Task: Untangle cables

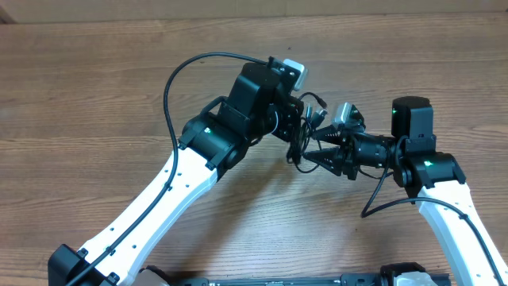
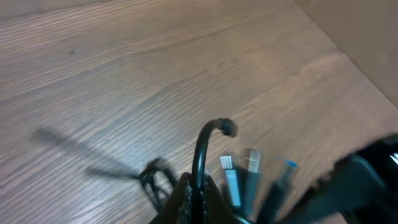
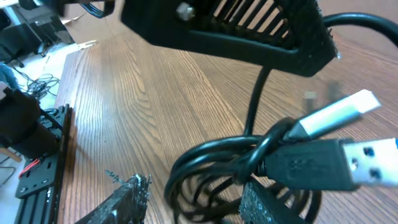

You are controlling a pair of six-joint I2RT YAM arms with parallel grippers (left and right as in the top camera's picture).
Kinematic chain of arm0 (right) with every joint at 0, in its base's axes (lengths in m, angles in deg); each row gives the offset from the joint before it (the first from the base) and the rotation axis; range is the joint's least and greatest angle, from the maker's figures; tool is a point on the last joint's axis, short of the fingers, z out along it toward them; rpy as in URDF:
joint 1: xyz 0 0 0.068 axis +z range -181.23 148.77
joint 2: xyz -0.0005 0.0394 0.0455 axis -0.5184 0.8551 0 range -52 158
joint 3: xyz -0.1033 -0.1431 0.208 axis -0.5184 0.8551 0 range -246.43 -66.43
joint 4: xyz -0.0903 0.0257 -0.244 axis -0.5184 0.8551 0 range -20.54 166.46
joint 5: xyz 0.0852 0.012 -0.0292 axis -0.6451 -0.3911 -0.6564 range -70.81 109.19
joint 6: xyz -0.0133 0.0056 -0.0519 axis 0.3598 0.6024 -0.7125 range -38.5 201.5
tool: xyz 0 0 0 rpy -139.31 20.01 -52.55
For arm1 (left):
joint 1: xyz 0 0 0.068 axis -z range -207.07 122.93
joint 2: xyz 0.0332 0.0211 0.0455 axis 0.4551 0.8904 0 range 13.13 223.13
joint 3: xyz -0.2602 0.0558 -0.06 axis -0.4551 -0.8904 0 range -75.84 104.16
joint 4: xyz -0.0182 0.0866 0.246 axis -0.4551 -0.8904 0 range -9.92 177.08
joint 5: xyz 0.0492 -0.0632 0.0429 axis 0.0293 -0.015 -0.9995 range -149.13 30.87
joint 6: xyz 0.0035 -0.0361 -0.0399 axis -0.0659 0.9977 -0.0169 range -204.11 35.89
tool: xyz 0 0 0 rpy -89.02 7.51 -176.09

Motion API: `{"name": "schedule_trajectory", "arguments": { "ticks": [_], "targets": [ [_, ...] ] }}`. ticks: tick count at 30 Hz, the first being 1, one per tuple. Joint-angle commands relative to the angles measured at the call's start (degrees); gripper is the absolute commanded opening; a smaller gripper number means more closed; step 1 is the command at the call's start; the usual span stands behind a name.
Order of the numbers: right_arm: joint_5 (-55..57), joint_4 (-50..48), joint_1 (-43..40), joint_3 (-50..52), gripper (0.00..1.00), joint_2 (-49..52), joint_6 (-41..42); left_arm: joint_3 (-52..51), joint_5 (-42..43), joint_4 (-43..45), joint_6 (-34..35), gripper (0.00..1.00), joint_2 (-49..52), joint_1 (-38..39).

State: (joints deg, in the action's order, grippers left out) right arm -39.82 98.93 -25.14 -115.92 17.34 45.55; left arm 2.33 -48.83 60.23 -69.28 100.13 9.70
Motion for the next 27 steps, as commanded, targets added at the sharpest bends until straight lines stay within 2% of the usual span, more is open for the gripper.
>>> {"name": "schedule_trajectory", "arguments": {
  "ticks": [1, 14, 21, 27],
  "targets": [
    [-1.5, 0.0, 0.3, -1.0, 0.46, -0.1, 0.1, 1.8, -4.5, 0.1, 4.5, 0.04, -1.1, 0.1],
    [2.7, 0.7, 0.3, -1.0, 0.47, -0.1, 0.2, 1.8, -3.6, -2.3, 5.0, 0.04, -1.1, 0.1],
    [8.9, 0.9, 0.3, -1.0, 0.47, -0.1, 6.2, 1.5, -16.6, -11.8, 5.0, 0.04, -0.4, 0.1],
    [8.9, 0.9, 0.3, -1.0, 0.47, -0.1, 6.2, -0.3, -18.6, -16.0, 6.4, 0.04, 1.5, -0.1]
  ]
}}
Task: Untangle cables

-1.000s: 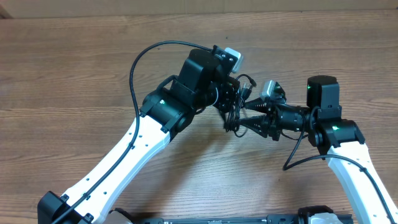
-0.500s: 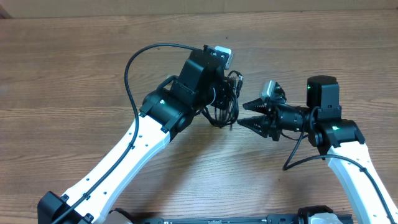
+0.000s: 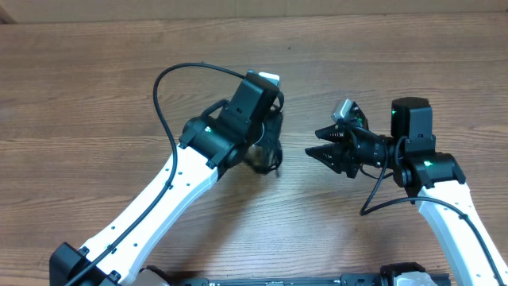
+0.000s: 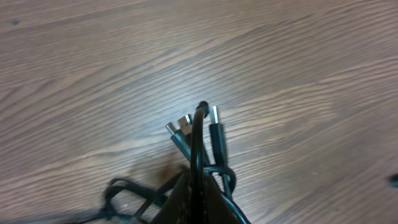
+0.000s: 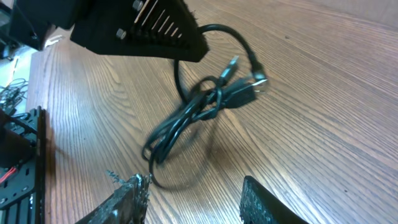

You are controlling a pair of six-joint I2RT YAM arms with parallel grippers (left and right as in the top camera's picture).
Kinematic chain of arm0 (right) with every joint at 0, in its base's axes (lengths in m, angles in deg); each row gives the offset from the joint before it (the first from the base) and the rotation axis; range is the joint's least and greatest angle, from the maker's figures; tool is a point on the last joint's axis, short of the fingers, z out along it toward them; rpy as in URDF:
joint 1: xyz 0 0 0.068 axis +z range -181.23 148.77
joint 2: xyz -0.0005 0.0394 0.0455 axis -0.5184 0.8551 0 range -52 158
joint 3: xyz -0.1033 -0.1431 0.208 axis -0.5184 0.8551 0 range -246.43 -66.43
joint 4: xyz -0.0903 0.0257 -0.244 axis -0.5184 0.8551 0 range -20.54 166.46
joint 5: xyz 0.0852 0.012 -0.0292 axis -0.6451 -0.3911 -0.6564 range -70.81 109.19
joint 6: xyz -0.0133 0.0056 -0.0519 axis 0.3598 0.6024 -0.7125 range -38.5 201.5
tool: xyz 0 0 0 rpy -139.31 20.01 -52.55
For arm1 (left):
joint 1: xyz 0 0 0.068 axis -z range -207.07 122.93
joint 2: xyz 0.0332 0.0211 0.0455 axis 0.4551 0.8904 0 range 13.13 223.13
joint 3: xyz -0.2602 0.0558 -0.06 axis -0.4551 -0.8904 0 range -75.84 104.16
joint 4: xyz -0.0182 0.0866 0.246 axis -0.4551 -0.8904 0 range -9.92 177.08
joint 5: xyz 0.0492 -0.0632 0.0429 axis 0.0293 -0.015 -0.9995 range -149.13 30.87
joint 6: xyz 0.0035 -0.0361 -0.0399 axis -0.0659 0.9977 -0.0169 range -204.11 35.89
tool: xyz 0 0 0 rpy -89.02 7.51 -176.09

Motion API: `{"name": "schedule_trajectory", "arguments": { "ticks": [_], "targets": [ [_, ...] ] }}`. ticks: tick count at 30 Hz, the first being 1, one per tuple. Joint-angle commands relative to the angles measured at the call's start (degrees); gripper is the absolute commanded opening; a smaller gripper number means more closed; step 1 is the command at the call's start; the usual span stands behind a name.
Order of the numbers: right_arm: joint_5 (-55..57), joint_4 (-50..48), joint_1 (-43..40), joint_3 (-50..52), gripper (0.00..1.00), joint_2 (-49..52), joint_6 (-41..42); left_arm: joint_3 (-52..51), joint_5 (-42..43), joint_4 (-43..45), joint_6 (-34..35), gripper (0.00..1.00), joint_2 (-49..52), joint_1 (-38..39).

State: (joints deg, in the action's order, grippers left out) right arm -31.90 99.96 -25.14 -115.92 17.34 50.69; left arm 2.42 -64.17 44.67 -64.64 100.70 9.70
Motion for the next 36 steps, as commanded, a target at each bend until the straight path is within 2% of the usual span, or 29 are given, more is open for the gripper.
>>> {"name": "schedule_trajectory", "arguments": {
  "ticks": [1, 4, 7, 15, 16, 18, 21, 23, 27, 29, 36],
  "targets": [
    [1.0, -0.2, 0.3, -1.0, 0.47, -0.1, 1.0, -0.6, -3.2, -0.8, 2.1, 0.04, 1.4, -0.1],
    [1.0, -0.1, 0.3, -1.0, 0.46, -0.1, 1.1, -0.7, -2.6, -2.3, 2.7, 0.14, 3.8, -0.1],
    [1.0, -0.1, 0.3, -1.0, 0.46, -0.1, 1.3, -0.7, -2.4, -3.8, 2.9, 0.04, 7.0, -0.1],
    [1.0, -0.1, 0.3, -1.0, 0.46, -0.1, 1.2, -0.7, -0.7, -4.4, 3.5, 0.05, 13.2, -0.1],
    [1.0, -0.2, 0.3, -1.0, 0.46, -0.1, 1.2, -0.7, -0.7, -4.2, 3.5, 0.09, 13.2, -0.1],
    [1.2, -0.2, 0.3, -1.0, 0.46, -0.1, 1.2, -0.7, -1.2, -3.5, 3.5, 0.23, 13.1, -0.1],
    [1.4, -0.2, 0.3, -1.0, 0.46, -0.1, 1.2, -0.7, -2.6, -2.2, 3.5, 0.34, 13.2, -0.3],
    [1.6, -0.2, 0.3, -1.0, 0.46, -0.1, 1.2, -0.7, -4.0, -1.1, 3.5, 0.56, 13.2, -0.4],
    [1.7, -0.1, 0.3, -1.0, 0.47, -0.1, 1.9, -0.7, -7.5, 0.1, 3.3, 0.64, 13.3, -0.5],
    [3.7, -0.2, 0.3, -1.0, 0.46, -0.1, 5.4, -0.7, -7.5, -0.2, 3.3, 0.64, 13.3, -0.5],
    [22.8, 0.3, 0.3, -1.0, 0.45, 0.8, 29.7, -0.7, -0.5, -3.2, 3.3, 0.65, 13.3, 0.0]
  ]
}}
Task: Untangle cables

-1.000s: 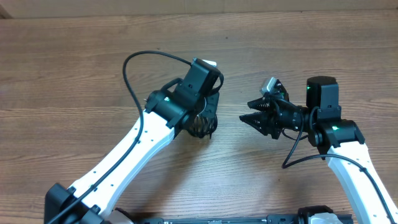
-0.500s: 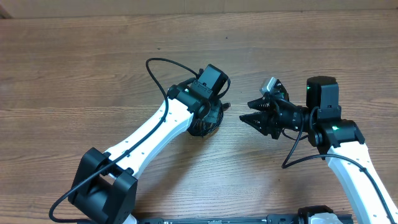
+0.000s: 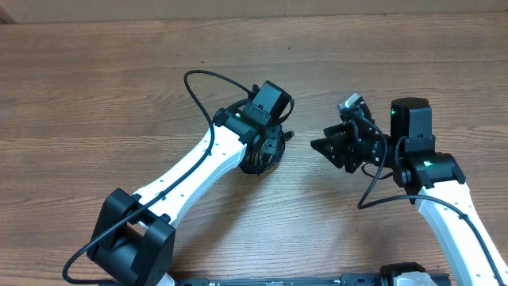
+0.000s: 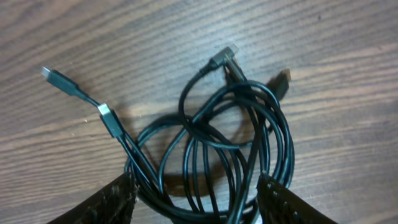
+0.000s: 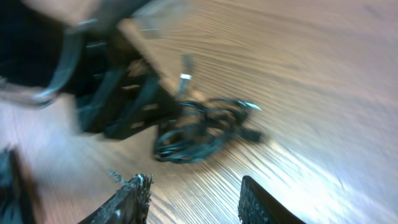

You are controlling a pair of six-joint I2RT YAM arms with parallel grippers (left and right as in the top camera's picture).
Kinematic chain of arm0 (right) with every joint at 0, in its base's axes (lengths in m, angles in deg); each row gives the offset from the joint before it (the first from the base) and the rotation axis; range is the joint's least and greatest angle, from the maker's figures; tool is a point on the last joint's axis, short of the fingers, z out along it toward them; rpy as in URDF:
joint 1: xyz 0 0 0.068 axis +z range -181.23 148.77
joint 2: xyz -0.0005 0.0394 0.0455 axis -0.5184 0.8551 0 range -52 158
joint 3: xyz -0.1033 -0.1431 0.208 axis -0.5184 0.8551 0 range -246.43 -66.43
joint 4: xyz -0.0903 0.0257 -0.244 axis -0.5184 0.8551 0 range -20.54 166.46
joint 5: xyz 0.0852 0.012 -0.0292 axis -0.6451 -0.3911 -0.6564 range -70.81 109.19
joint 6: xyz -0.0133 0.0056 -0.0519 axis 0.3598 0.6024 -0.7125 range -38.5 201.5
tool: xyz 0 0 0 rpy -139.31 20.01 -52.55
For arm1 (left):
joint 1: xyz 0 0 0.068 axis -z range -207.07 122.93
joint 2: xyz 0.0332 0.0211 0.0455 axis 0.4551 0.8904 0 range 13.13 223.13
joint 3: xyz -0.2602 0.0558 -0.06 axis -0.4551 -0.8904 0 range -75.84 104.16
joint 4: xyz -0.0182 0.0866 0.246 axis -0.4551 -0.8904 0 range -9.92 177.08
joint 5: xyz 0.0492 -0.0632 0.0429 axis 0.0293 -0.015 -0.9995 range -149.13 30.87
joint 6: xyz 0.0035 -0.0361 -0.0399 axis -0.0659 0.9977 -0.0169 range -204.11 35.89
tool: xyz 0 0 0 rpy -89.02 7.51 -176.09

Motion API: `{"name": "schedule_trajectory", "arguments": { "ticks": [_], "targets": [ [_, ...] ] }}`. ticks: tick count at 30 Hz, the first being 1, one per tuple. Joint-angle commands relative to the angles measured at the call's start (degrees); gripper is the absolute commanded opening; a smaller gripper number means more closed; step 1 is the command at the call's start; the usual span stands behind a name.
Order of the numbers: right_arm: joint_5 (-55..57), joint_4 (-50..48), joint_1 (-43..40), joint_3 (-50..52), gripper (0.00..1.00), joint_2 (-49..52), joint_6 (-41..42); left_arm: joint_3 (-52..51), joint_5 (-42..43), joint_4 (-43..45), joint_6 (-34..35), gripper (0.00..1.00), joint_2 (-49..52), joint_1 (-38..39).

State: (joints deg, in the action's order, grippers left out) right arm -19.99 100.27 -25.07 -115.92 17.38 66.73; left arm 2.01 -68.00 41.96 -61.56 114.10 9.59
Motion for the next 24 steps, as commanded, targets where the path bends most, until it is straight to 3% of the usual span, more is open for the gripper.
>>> {"name": "schedule_trajectory", "arguments": {
  "ticks": [1, 4, 11, 17, 24],
  "targets": [
    [13.7, 0.2, 0.2, -1.0, 0.45, 1.0, 16.9, -0.3, 3.4, -0.7, 0.2, 0.68, -0.1, 0.6],
    [20.6, 0.2, 0.2, -1.0, 0.45, 2.1, 25.6, -0.4, 1.0, -0.7, -0.7, 0.8, -0.1, 2.5],
    [25.0, 0.3, -4.4, -1.0, 0.44, 3.5, 40.0, -1.3, -3.7, -0.8, -0.7, 0.86, -0.1, 4.9],
    [20.9, 1.1, -12.5, -1.0, 0.43, 3.5, 42.0, -6.0, -5.5, 0.3, -0.7, 0.9, -0.1, 5.4],
    [20.0, 2.2, -16.4, -1.0, 0.44, 3.5, 41.7, -12.0, -6.8, 5.4, -0.8, 0.91, 0.0, 6.6]
  ]
}}
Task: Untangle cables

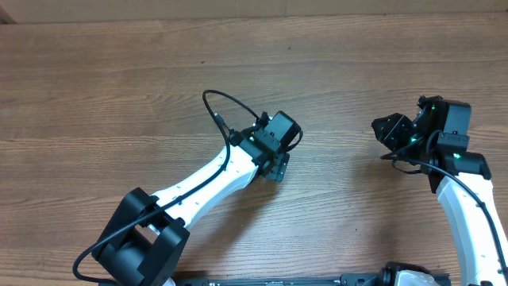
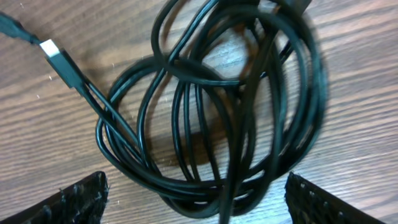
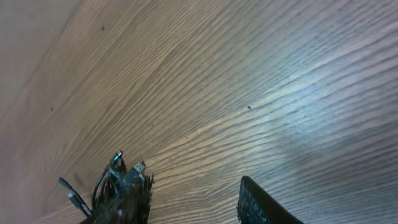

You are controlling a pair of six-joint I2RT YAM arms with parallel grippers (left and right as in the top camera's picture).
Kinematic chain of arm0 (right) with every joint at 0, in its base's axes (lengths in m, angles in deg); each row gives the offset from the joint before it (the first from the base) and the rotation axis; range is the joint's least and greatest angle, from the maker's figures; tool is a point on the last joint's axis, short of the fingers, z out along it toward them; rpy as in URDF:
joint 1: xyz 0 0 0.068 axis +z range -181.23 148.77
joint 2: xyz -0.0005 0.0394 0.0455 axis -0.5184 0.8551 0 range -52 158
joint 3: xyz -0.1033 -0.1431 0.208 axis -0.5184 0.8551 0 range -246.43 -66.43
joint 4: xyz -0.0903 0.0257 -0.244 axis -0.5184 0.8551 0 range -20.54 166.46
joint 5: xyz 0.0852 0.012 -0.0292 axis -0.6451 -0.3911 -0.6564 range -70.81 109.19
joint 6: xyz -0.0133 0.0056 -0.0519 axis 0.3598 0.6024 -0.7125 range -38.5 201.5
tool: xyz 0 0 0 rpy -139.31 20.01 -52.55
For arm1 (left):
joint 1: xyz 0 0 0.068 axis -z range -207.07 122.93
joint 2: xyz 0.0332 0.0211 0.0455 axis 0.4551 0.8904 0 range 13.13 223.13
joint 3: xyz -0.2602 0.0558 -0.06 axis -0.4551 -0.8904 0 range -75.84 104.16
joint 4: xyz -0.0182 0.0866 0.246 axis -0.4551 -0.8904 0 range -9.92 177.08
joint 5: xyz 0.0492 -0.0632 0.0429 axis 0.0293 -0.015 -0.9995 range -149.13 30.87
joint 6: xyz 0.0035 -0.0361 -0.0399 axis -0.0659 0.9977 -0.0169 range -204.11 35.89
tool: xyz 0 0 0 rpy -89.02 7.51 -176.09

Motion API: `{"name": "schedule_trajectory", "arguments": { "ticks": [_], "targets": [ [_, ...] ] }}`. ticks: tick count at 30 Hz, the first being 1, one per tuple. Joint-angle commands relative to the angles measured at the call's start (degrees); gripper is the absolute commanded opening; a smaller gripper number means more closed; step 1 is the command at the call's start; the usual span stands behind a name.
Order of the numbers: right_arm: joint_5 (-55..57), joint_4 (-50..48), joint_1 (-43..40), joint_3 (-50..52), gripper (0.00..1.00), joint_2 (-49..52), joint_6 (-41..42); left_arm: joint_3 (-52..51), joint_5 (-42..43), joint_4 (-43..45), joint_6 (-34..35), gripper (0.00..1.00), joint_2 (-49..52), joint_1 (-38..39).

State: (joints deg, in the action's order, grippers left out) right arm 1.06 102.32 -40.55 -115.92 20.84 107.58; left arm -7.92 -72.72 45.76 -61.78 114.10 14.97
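A tangle of black cables (image 2: 211, 112) lies on the wooden table, with a silver USB plug (image 2: 59, 59) sticking out at its upper left. My left gripper (image 2: 198, 210) hangs straight over it, open wide, one finger (image 2: 81, 198) on each side of the bundle. In the overhead view the left gripper (image 1: 275, 161) covers the bundle. My right gripper (image 1: 386, 129) is far off to the right, open and empty. In the right wrist view the right gripper (image 3: 196, 202) faces bare wood, and the cables (image 3: 106, 180) show small, partly behind its left finger.
The left arm's own black lead (image 1: 226, 111) loops above the wrist. The wooden table (image 1: 95, 95) stretches in all directions around both arms.
The left gripper, open over the bundle, is now closer to it, so the cables fill its view. The right arm has drawn back to the right, away from the bundle.
First the left gripper was shut on the bundle, held up in the air, with the right gripper's open fingers at it. Then the left had it further left, apart from the right. Later the bundle lay on the table with the left open above; now it is lower.
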Motion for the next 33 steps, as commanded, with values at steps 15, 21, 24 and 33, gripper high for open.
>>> {"name": "schedule_trajectory", "arguments": {
  "ticks": [15, 21, 24, 33],
  "targets": [
    [-1.0, 0.2, -0.9, -1.0, 0.44, 0.0, 0.9, -4.1, -2.9, 11.0, -3.2, 0.98, 6.8, 2.7],
    [-1.0, 0.2, -0.9, -1.0, 0.39, 0.0, 0.9, -4.1, -3.1, 13.1, -3.3, 0.47, 6.9, 2.7],
    [-1.0, 0.3, -0.9, -1.0, 0.36, 0.0, 0.9, -4.0, -3.1, 13.0, -3.3, 0.13, 6.9, 2.7],
    [-4.4, 0.3, -0.9, -1.0, 0.34, 0.0, -9.6, -2.4, -0.9, 9.9, -7.6, 0.04, -2.4, 1.4]
  ]
}}
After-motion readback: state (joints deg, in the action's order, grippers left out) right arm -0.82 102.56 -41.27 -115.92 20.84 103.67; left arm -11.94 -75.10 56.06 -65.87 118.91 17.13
